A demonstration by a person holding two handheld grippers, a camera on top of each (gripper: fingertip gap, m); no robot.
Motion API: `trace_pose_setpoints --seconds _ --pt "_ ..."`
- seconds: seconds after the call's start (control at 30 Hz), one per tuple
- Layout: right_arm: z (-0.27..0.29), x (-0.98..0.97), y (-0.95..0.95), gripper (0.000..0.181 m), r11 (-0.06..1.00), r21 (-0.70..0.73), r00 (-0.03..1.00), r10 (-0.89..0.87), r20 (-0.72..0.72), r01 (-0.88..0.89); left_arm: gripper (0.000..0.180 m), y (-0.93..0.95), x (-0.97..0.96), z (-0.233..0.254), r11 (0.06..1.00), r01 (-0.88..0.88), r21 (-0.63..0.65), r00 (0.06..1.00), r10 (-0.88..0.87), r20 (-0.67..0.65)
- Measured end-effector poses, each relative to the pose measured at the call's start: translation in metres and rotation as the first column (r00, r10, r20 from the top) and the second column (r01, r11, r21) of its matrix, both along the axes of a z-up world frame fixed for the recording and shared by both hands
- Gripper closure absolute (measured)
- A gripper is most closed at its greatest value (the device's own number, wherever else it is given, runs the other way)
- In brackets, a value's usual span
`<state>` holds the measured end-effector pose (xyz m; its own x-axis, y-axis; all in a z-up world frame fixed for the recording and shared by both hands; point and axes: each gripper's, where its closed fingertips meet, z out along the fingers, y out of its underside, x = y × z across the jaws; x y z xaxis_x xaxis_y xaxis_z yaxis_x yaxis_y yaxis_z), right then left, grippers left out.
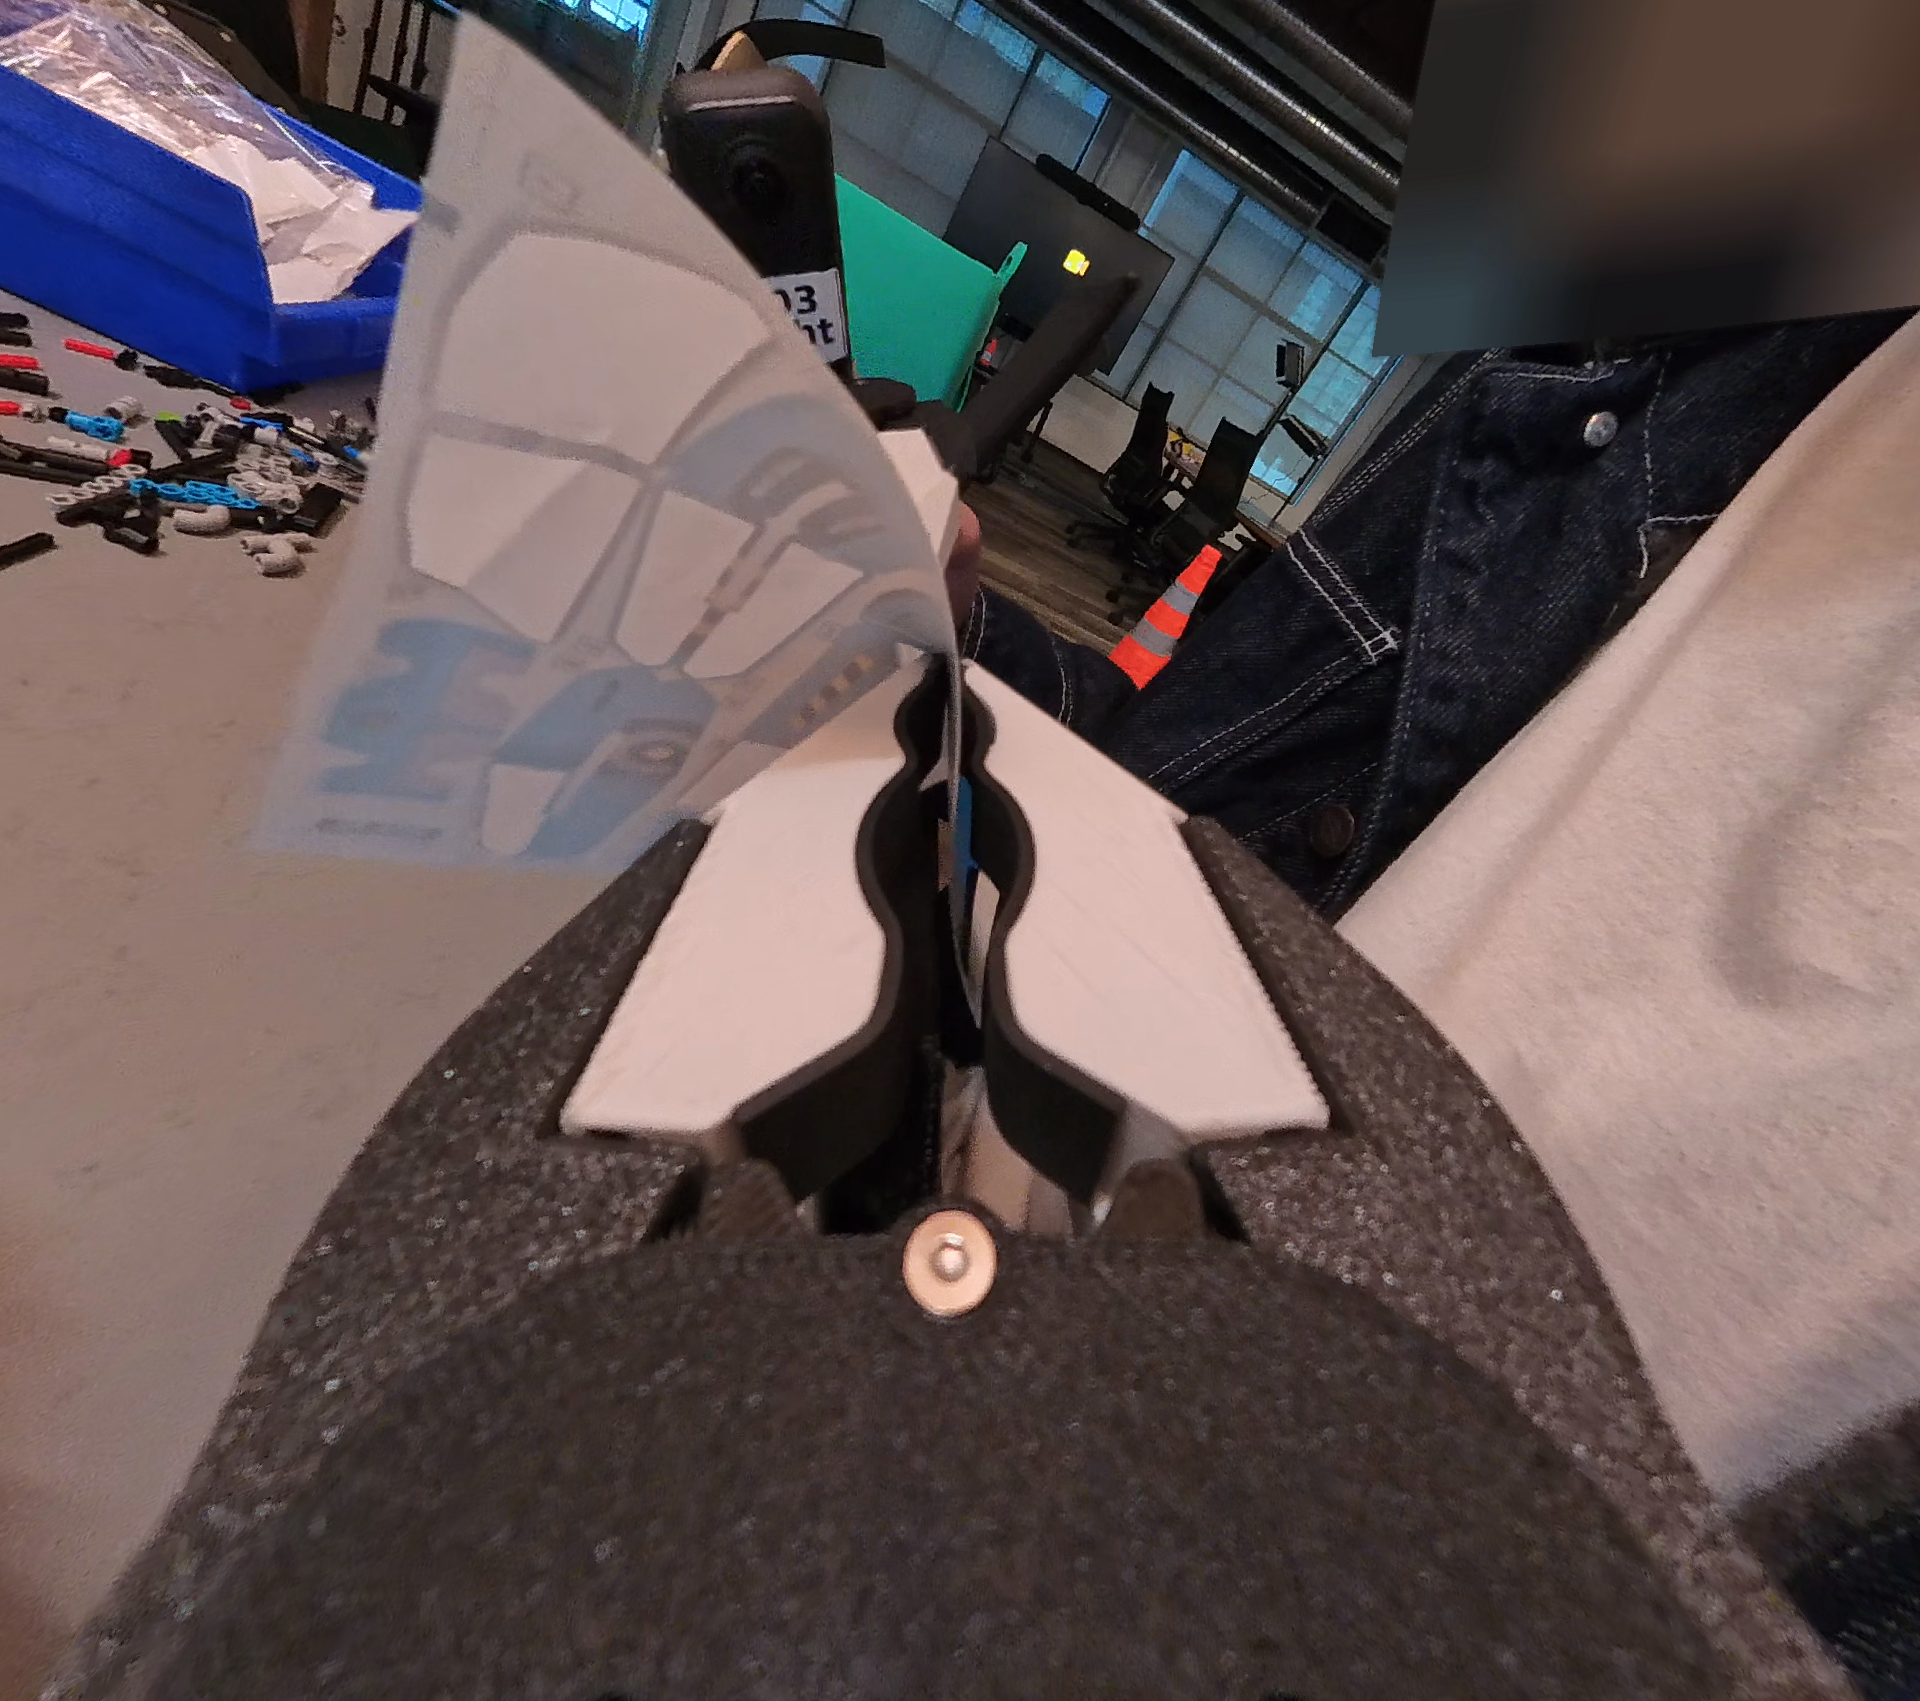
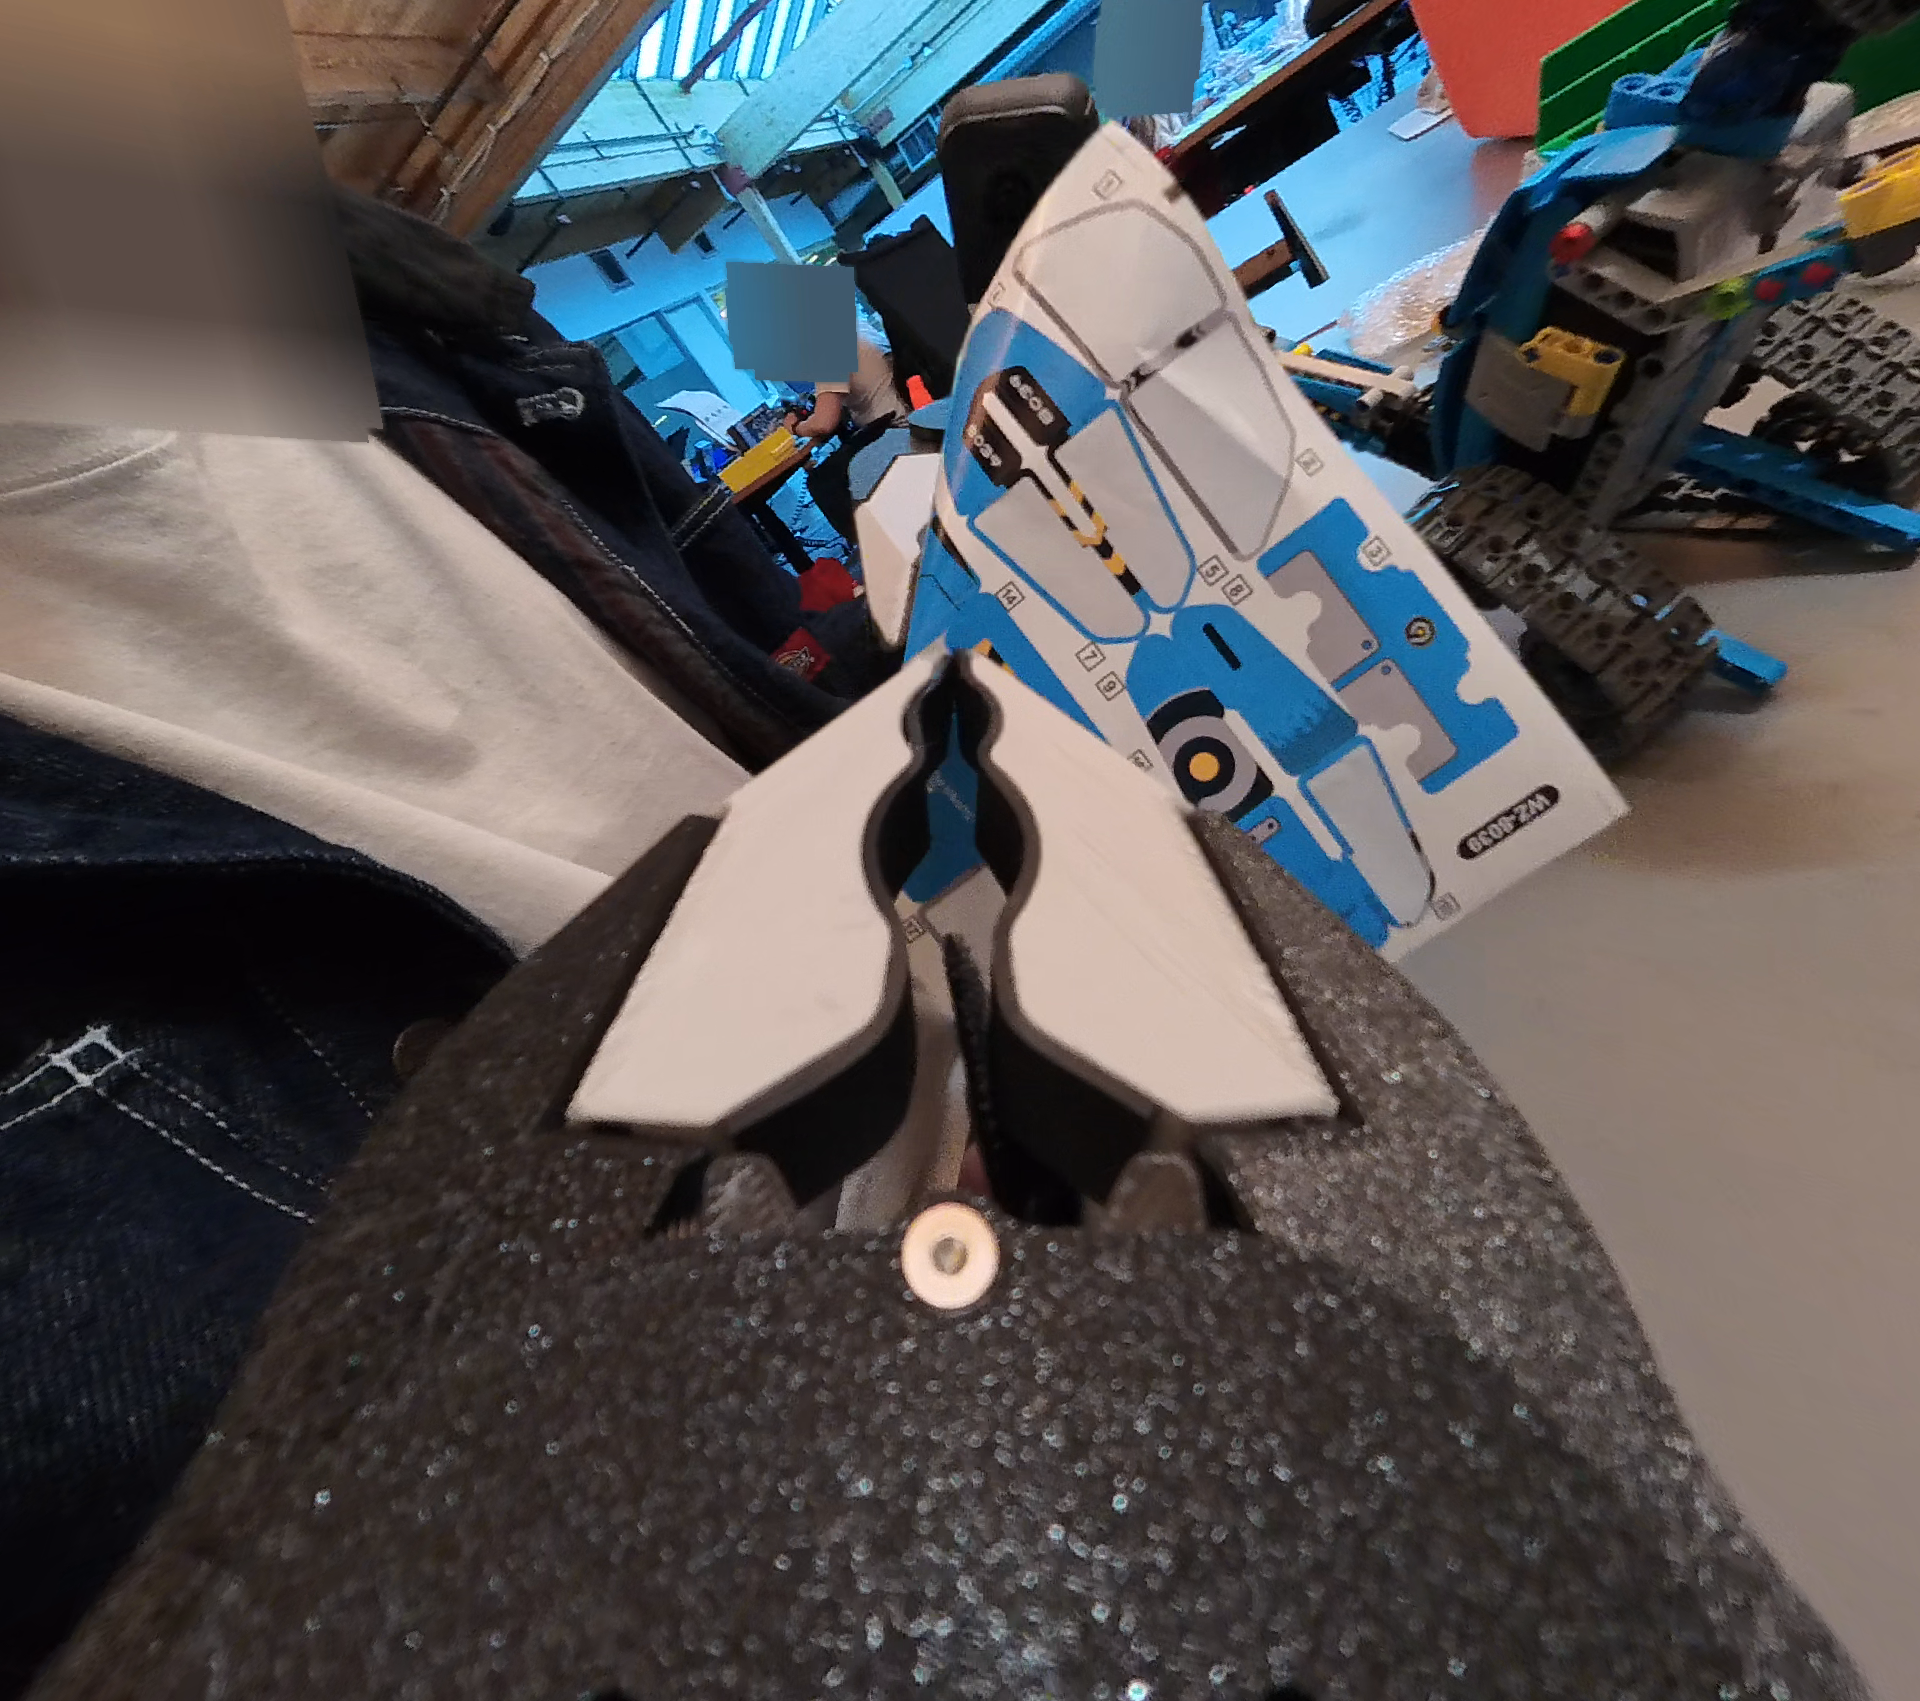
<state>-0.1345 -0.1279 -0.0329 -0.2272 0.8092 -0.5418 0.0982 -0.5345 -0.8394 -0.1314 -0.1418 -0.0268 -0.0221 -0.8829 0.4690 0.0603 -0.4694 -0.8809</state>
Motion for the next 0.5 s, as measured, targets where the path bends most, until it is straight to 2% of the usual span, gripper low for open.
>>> trace_pose_setpoints --seconds 0.5 --pt "-0.005 0.01 0.027 0.181 0.986 0.061 0.985 -0.16 0.06 0.157 0.18 0.012 -0.014 -0.004 0.997 -0.072 -0.014 0.997 0.072 -0.004"
